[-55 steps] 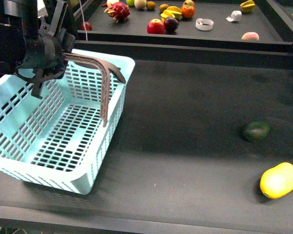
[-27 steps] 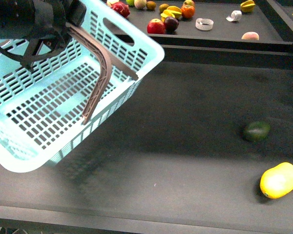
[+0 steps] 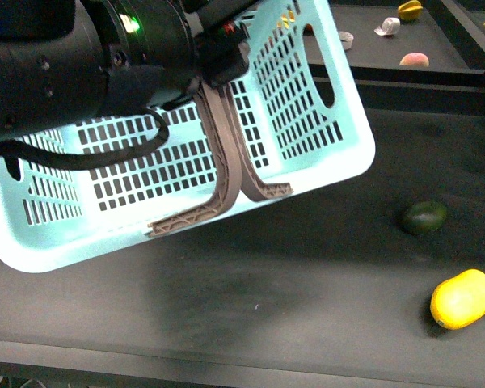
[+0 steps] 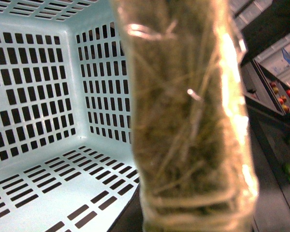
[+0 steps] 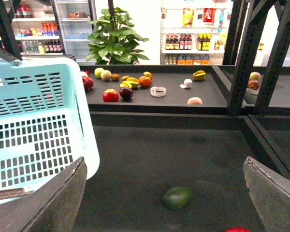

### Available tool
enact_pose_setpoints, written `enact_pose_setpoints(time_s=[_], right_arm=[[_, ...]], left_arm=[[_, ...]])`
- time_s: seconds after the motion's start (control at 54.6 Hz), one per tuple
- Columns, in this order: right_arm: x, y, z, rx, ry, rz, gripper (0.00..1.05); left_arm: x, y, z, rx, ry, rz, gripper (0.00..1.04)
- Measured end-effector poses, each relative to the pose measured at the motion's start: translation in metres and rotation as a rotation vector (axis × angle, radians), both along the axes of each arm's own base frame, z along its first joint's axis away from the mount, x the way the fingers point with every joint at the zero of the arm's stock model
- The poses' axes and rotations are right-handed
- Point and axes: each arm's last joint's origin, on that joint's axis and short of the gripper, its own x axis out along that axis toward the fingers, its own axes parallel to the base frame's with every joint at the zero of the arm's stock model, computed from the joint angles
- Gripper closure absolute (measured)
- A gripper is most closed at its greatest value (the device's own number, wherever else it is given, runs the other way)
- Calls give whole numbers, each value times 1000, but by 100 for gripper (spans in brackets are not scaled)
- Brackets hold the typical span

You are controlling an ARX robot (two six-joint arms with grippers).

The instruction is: Pick mango with right arm and hold basket with left

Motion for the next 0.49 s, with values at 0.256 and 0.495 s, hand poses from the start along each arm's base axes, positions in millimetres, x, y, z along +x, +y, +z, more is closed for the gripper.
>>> enact_pose_setpoints(time_s=[0.256, 0.495], right_arm=[[0, 0, 0, 0, 0, 0, 8], [0, 0, 0, 0, 0, 0, 8]], left_arm=[[-13, -13, 1, 37, -106, -115, 100], [-13, -15, -6, 106, -130, -136, 100]])
